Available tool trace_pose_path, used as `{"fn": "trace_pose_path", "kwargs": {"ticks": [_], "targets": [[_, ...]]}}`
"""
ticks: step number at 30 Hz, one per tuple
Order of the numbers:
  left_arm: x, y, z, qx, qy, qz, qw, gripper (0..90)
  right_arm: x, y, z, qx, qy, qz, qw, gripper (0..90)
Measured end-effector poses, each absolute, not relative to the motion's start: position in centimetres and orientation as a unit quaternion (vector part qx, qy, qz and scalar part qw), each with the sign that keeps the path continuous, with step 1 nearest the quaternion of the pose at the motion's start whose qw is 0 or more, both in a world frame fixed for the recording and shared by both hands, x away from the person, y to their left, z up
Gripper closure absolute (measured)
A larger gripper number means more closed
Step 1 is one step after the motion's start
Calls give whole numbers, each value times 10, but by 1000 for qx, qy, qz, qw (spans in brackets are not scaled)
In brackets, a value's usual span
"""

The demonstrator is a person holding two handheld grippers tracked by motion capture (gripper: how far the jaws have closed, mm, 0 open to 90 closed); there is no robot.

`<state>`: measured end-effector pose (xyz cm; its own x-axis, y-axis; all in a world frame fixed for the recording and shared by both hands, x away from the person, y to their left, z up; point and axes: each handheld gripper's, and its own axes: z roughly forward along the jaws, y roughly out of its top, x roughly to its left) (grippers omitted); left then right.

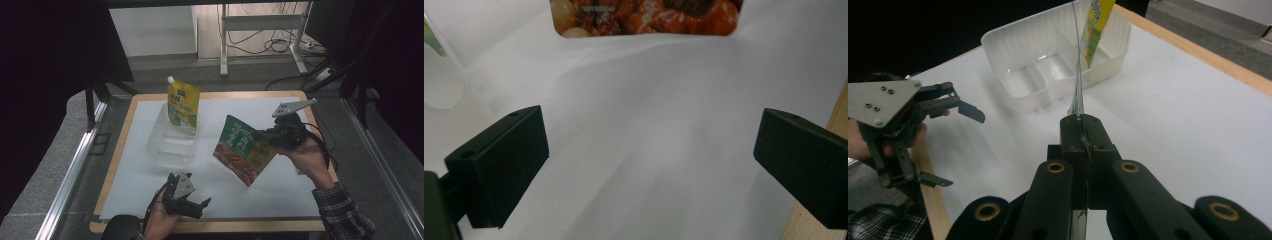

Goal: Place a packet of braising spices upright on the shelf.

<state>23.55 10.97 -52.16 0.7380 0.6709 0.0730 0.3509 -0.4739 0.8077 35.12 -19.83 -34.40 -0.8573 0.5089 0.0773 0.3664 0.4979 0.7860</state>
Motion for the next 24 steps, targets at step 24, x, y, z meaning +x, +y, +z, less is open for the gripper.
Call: {"fn": "trace_pose_path", "kwargs": {"ticks": [24], "targets": [[235,111,-520,834,304,197,416,11,380,-178,-318,248,857,439,109,894]]}}
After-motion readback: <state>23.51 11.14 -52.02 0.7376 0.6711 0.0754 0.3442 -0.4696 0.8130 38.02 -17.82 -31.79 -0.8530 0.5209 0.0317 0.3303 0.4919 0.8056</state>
